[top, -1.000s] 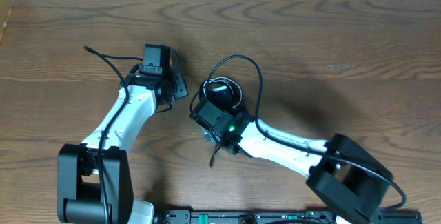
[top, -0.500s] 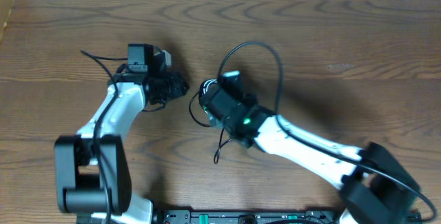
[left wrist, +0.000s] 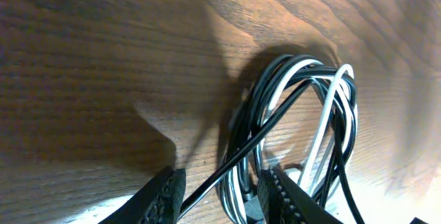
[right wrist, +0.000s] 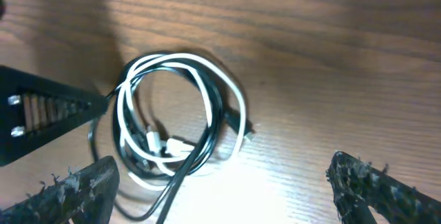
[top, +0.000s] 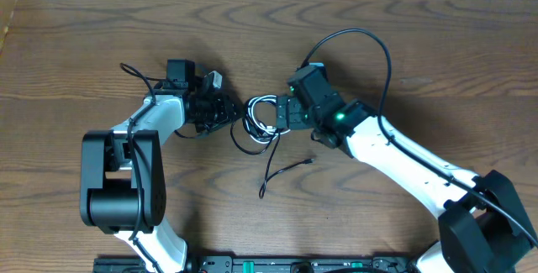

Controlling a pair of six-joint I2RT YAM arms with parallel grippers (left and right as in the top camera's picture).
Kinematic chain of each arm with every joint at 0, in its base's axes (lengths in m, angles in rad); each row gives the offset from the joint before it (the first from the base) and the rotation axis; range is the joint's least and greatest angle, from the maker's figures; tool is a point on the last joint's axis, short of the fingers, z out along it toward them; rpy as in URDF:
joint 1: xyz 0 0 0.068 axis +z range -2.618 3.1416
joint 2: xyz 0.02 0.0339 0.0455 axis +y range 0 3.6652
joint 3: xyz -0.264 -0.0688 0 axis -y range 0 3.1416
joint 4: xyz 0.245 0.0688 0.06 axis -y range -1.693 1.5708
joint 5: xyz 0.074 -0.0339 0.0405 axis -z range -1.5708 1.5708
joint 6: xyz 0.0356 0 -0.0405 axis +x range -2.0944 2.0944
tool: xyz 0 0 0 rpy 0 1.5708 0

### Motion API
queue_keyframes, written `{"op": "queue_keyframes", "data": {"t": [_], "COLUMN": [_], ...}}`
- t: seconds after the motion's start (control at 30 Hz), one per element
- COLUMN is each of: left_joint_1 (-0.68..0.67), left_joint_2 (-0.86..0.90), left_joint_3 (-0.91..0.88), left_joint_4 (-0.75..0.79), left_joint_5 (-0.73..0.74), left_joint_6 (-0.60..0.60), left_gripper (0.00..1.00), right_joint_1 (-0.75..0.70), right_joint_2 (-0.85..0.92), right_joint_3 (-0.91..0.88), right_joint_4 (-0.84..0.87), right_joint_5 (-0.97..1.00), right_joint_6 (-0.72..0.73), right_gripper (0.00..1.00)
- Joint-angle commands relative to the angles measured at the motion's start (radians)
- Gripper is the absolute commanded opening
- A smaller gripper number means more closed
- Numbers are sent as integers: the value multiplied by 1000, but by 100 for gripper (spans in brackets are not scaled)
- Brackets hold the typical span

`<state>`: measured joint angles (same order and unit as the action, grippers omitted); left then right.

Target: Untangle cables

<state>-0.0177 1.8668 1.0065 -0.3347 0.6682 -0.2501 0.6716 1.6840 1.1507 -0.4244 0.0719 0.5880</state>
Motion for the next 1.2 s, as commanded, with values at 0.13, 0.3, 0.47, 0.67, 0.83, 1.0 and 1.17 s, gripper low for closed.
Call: {"op": "queue_keyframes", "data": {"t": [0.13,0.3,0.47,0.67,0.83,1.0,1.17], "left_joint_1": [-2,-10,-29,-79,-129,-186,-232], "left_joint_2": [4,4,4,4,4,4,-19], "left_joint_3": [-2,-2,-3,-4,-4,-4,-4], "left_joint_4": [-2,-2,-8,-21,-98,-199,-298], "left_joint_5": [59,54,53,-23,-33,-33,-59], "left_joint_6": [14,56,67,85,84,63,32], "left_gripper": [41,42,42,34,8,7,7], "right_joint_1": [0,5,9,11,-7,-31,-46], "right_joint_2": [5,5,5,5,5,5,5], "right_joint_3": [-7,-41,-56,-72,-104,-115,-116], "right_joint_4": [-6,3,4,-24,-27,-90,-93], "right_joint_5": [-90,-38,-40,-37,-38,-80,-270], "right_joint_6": [24,70,70,68,50,-21,-203], "right_gripper": [93,95,95,99,99,99,99]}}
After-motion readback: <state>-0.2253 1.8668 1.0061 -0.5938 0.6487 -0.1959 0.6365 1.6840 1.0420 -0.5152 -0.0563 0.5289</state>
